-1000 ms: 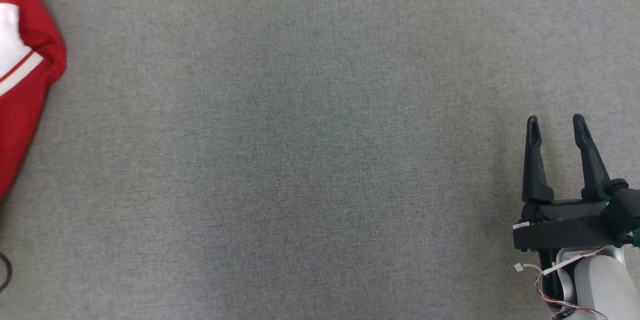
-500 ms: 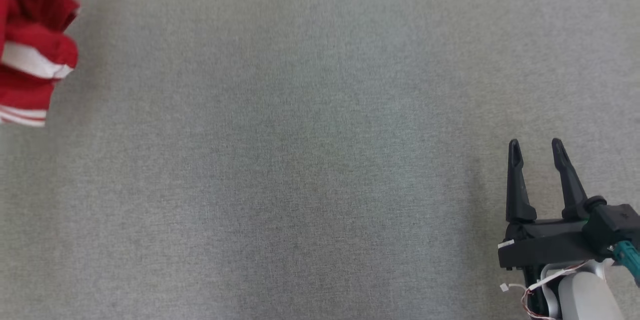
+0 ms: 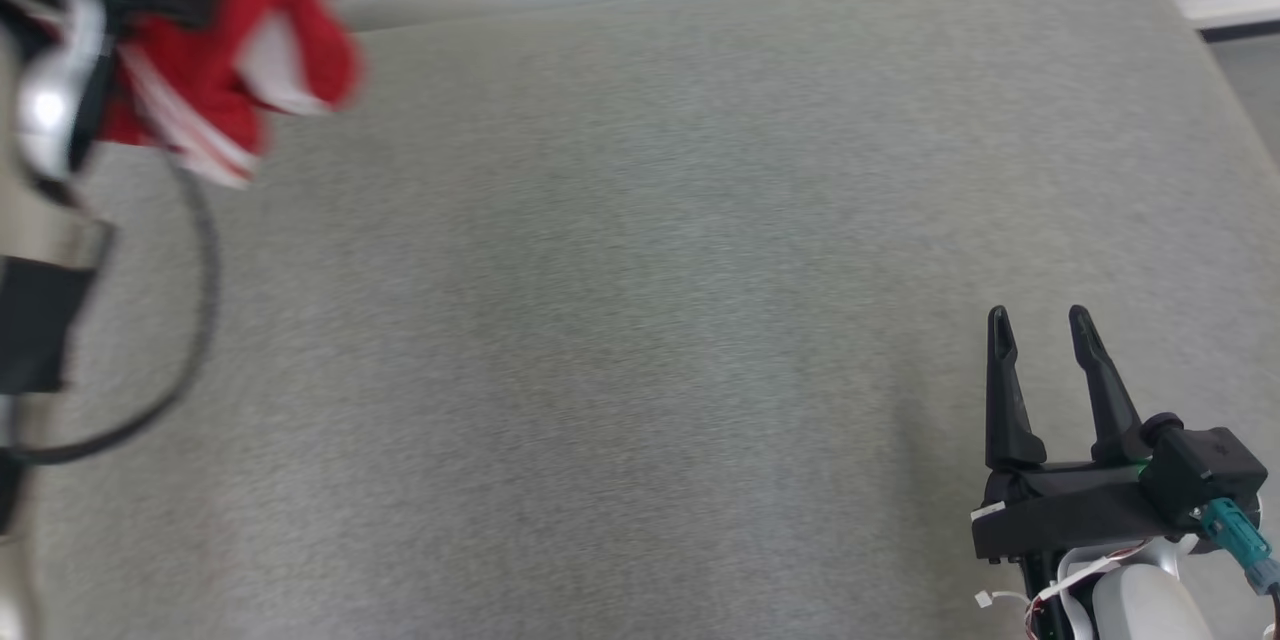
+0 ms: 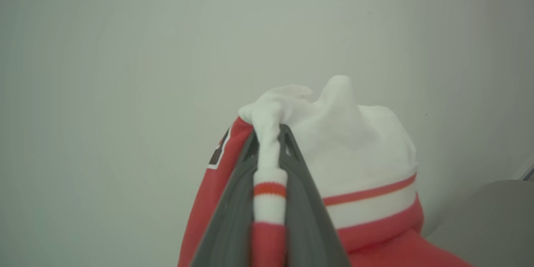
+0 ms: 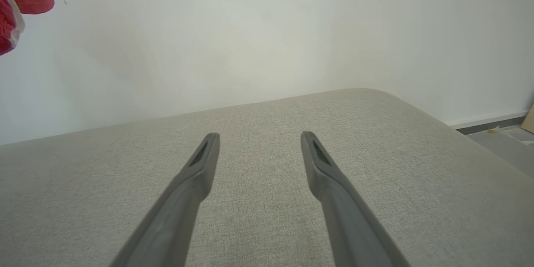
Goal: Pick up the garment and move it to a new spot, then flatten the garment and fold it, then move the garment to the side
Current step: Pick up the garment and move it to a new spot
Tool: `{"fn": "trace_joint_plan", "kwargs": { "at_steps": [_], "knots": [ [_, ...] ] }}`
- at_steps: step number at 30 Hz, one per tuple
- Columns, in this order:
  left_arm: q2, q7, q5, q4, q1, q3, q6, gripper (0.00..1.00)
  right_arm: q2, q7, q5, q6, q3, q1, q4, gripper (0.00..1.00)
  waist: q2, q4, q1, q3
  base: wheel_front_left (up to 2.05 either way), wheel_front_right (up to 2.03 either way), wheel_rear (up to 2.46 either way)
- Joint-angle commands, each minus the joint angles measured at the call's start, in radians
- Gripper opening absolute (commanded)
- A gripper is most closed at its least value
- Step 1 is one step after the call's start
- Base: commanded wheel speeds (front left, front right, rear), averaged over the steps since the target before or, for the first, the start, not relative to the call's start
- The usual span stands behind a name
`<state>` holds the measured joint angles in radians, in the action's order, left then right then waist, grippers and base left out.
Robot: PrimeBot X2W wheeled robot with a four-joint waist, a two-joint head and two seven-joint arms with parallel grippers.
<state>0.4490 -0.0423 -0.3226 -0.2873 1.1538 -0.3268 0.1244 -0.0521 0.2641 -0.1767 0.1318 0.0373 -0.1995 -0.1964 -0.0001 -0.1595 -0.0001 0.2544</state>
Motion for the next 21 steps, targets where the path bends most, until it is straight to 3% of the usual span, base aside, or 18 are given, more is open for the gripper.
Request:
{"fn": "trace_joint_plan", "kwargs": {
  "at_steps": [1, 11, 21],
  "knots": [
    [-0.017, 0.001, -0.015, 0.007, 0.004, -0.01, 0.004, 0.0, 0.002, 0.001, -0.012, -0.002, -0.003, 0.015, -0.001, 1.0, 0.0001, -0.052, 0.0001, -0.01, 0.0, 0.0, 0.0],
    [-0.162, 0.053, -0.058, -0.013, -0.174, -0.103, -0.019, 0.0, 0.002, 0.001, -0.025, -0.002, -0.008, 0.023, 0.0, 1.0, 0.0001, -0.13, 0.0001, -0.014, 0.0, 0.0, 0.0],
    [-0.214, 0.153, -0.077, -0.164, -0.451, -0.16, -0.054, 0.0, 0.002, 0.001, -0.016, -0.002, -0.037, 0.03, -0.005, 1.0, 0.0001, -0.163, 0.0001, -0.013, 0.0, 0.0, 0.0]
  ]
}}
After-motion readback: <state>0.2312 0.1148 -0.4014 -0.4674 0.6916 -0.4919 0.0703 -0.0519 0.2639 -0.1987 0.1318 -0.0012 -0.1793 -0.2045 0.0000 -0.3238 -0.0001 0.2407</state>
